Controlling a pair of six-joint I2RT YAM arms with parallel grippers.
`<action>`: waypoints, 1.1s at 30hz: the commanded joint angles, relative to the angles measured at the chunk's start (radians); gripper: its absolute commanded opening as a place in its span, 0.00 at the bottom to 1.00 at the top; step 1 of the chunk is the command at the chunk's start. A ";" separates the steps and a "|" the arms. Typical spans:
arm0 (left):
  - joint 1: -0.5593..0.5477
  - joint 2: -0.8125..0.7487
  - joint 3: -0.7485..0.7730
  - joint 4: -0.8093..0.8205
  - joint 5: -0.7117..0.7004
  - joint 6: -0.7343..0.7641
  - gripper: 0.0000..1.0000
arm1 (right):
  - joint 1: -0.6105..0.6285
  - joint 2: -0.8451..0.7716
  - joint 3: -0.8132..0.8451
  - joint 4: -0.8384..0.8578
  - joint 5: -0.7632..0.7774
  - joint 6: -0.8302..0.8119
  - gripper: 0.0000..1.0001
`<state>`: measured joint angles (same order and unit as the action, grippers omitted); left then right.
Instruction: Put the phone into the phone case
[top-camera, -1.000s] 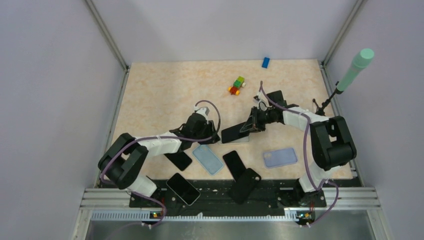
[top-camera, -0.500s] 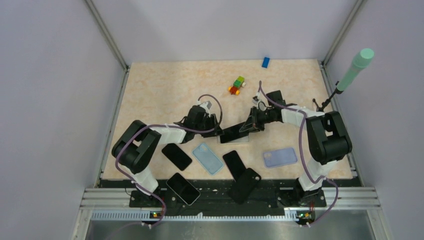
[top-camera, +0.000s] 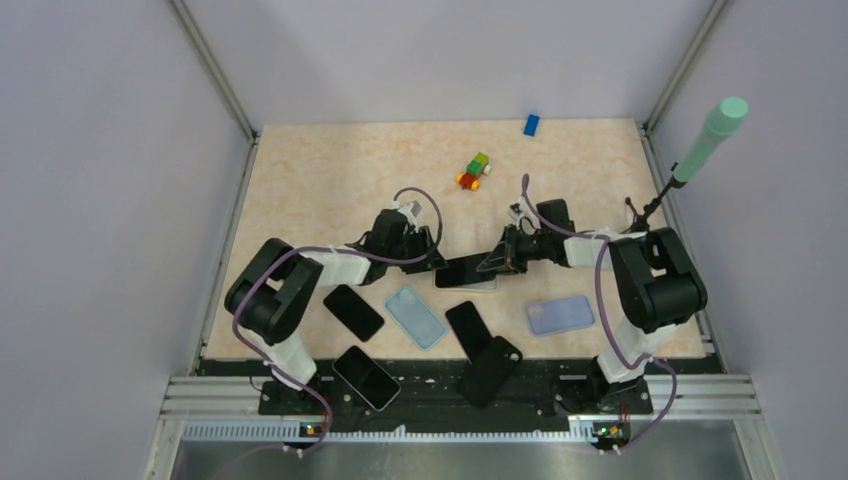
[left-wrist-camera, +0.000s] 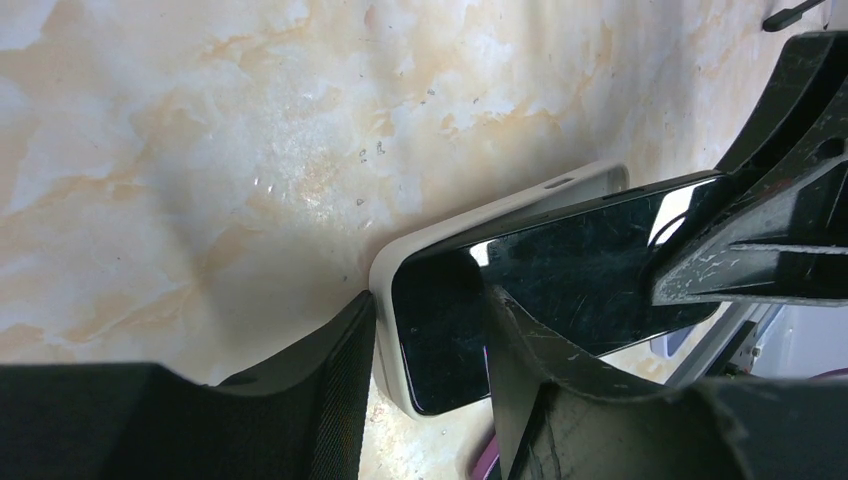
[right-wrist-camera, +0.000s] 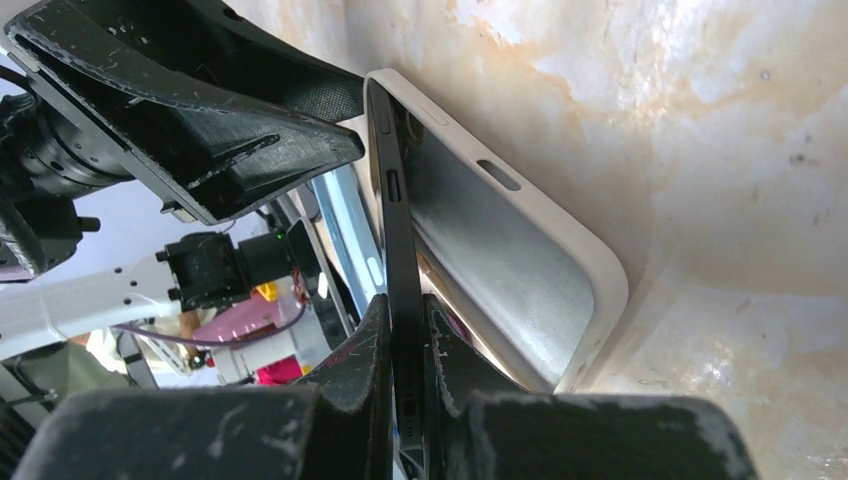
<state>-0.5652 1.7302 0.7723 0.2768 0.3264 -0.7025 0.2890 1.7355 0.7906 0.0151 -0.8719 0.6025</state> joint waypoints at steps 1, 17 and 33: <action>-0.023 -0.034 -0.009 0.037 0.036 -0.008 0.47 | 0.076 0.009 -0.140 0.138 0.178 0.080 0.00; -0.026 -0.150 -0.156 0.093 0.022 -0.075 0.43 | 0.140 -0.017 -0.235 0.184 0.310 0.103 0.00; -0.129 -0.360 -0.108 -0.198 -0.282 0.006 0.39 | 0.199 0.102 -0.144 0.103 0.351 0.010 0.09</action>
<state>-0.6708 1.3655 0.6159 0.1085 0.0788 -0.7280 0.4160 1.7531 0.6765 0.3229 -0.7532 0.7658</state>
